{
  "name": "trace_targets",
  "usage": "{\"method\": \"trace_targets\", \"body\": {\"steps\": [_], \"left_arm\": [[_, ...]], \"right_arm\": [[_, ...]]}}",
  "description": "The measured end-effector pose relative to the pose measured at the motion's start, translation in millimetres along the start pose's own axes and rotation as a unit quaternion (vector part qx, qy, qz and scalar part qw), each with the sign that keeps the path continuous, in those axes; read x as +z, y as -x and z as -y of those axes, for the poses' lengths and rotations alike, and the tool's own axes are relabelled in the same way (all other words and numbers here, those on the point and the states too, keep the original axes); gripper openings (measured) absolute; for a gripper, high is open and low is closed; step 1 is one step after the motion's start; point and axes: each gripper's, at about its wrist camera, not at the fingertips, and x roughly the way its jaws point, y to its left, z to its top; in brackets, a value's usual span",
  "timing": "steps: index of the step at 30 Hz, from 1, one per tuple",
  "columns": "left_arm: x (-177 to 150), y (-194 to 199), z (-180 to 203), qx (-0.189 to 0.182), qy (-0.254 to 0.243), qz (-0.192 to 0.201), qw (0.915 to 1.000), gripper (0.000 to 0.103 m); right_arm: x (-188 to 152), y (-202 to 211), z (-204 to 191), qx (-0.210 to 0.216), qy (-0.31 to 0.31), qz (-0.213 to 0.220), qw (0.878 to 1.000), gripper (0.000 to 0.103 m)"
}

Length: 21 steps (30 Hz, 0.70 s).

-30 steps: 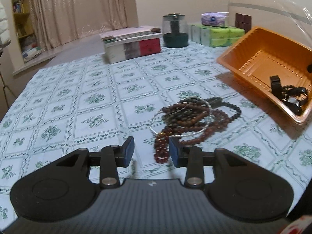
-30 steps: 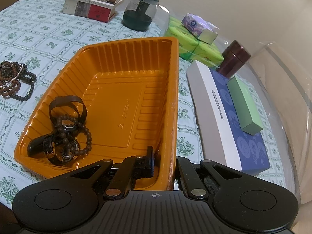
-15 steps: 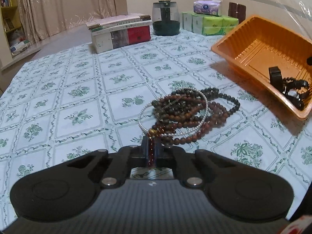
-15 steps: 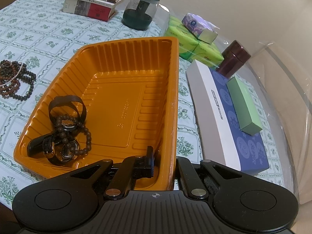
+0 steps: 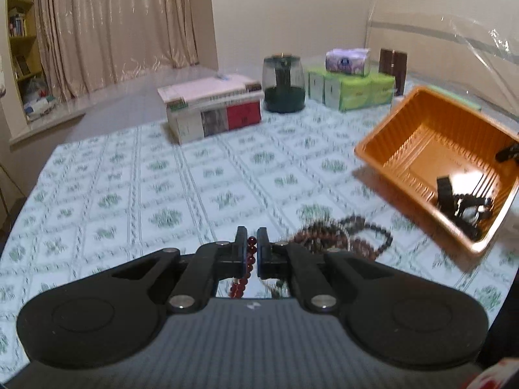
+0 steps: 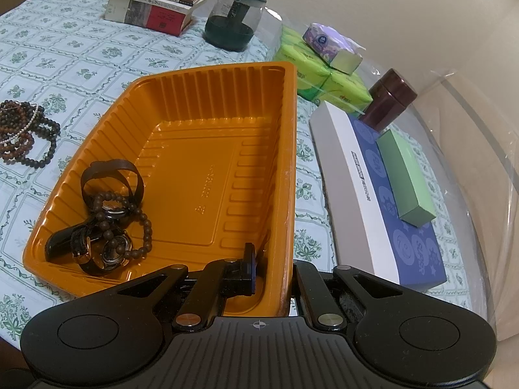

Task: Organize jewelry
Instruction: 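Carry the amber bead bracelet into the orange tray and release it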

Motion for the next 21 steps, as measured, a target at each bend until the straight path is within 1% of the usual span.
{"method": "trace_targets", "body": {"steps": [5,9,15,21], "left_arm": [[14.1,6.7,4.4,-0.014,-0.010,0.010,0.9998,0.004],[20.3,5.0,18.6,-0.036,-0.008,0.011,0.9993,0.004],[27.6,-8.0,64.0,-0.090,-0.003,0.011,0.9959,0.004],[40.2,-27.0,121.7,-0.161,0.001,0.012,0.9868,0.004]], "right_arm": [[0.0,0.1,0.3,0.000,0.000,0.000,1.000,0.005],[0.1,0.2,-0.2,0.000,-0.001,0.000,1.000,0.005],[0.6,0.1,-0.3,0.000,-0.001,0.001,1.000,0.005],[-0.6,0.2,0.0,0.002,-0.003,0.002,1.000,0.005]]}}
